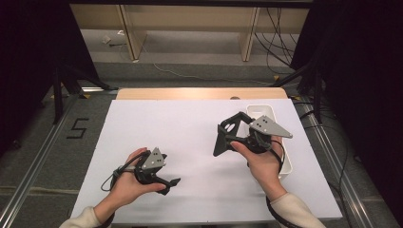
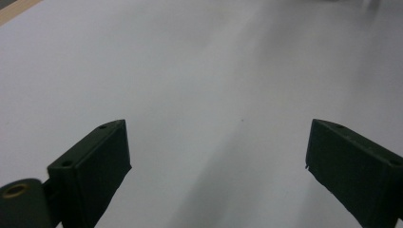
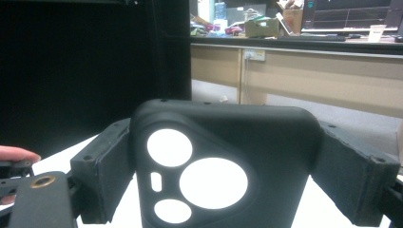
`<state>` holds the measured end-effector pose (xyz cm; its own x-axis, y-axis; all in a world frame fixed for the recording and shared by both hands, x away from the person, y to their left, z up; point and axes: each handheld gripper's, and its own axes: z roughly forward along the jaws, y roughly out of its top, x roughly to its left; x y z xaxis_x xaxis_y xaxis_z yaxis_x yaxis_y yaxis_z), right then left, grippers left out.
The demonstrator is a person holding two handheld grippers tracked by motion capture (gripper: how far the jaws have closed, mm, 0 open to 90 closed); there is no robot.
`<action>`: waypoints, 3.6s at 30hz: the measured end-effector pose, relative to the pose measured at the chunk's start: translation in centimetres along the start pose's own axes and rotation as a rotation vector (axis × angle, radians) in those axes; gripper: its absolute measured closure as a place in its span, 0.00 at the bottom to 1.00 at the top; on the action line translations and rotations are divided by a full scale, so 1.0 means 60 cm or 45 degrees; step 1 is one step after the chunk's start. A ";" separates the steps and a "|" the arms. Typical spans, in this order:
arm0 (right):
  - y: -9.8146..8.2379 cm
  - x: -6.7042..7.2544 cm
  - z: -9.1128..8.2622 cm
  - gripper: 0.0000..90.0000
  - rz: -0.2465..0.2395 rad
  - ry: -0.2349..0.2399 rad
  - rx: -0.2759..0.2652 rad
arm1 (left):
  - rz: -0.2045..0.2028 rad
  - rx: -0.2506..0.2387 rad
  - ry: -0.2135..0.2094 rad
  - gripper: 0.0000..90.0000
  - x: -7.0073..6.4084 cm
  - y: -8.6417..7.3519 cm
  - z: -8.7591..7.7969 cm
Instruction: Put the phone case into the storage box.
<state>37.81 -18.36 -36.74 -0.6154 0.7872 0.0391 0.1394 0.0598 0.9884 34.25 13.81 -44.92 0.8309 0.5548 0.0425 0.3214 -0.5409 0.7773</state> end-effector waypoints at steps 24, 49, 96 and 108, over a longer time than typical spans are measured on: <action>0.036 -0.044 -0.008 0.17 0.003 -0.080 -0.059 | -0.019 -0.025 0.017 0.08 0.015 -0.004 -0.003; 0.045 -0.072 -0.015 0.17 0.009 -0.139 -0.075 | -0.022 -0.027 0.022 0.08 0.016 -0.004 -0.002; 0.056 -0.115 -0.034 0.17 0.007 -0.275 -0.095 | -0.027 -0.031 0.034 0.08 0.018 -0.003 -0.004; 0.055 -0.125 -0.037 0.17 0.006 -0.309 -0.096 | -0.032 -0.034 0.035 0.08 0.018 -0.004 -0.004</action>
<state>41.13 -25.43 -33.46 -0.4090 0.9124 0.0165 0.0782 0.0171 0.9968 34.99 14.69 -44.88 0.8097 0.5855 0.0395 0.3295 -0.5093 0.7950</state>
